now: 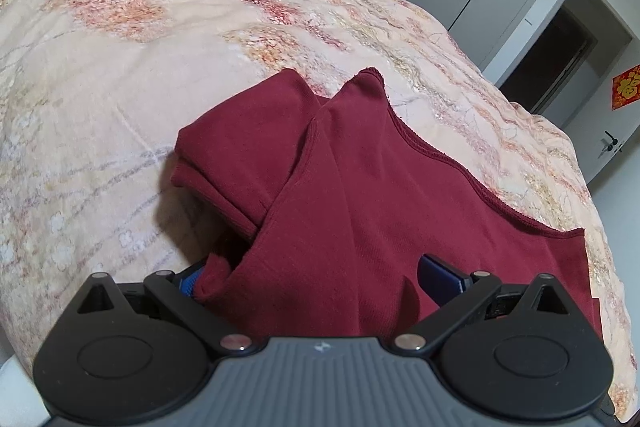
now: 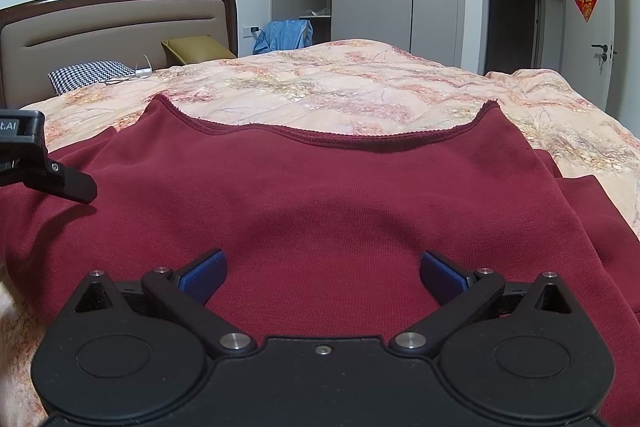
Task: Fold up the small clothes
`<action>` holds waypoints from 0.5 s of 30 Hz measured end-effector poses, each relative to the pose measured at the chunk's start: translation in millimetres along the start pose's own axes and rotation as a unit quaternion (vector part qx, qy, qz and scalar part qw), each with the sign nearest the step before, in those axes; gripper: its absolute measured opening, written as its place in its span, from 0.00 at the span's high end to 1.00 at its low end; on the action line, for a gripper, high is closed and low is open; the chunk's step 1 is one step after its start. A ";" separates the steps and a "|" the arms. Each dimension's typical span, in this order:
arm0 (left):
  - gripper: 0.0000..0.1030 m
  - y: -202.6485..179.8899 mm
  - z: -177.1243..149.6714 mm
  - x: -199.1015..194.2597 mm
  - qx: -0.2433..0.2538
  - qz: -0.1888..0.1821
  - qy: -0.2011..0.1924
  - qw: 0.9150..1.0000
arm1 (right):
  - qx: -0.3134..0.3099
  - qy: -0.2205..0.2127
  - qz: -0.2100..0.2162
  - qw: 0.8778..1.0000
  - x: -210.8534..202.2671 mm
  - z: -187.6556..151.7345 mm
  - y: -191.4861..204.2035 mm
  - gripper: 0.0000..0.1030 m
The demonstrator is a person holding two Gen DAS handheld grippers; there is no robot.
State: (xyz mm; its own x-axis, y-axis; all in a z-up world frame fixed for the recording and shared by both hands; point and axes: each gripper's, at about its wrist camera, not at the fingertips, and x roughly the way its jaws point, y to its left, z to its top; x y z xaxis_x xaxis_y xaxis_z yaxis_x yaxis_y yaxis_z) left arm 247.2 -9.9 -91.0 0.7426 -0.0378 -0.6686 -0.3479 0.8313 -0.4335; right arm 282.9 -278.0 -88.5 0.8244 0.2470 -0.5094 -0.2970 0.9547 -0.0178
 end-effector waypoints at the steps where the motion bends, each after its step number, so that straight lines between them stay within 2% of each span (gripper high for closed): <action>1: 0.00 0.5 0.3 -0.2 0.000 0.000 0.001 1.000 | 0.000 0.000 0.000 1.000 0.0 -0.1 0.0 0.00; 9: 0.00 0.6 0.4 -1.2 0.001 0.001 0.003 1.000 | 0.000 0.000 0.000 1.000 0.0 -0.4 -0.3 0.00; 15: 0.09 -6.7 0.1 -1.8 0.015 0.030 0.004 0.999 | 0.000 0.000 0.000 1.000 0.1 -0.5 -0.2 0.00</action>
State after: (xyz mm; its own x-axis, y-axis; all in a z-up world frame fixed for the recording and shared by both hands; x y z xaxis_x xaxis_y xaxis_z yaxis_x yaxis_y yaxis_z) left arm 248.3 -15.4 -86.8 0.7165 0.0086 -0.6975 -0.3747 0.8482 -0.3744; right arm 282.8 -278.3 -89.0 0.8244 0.2475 -0.5091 -0.2970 0.9547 -0.0169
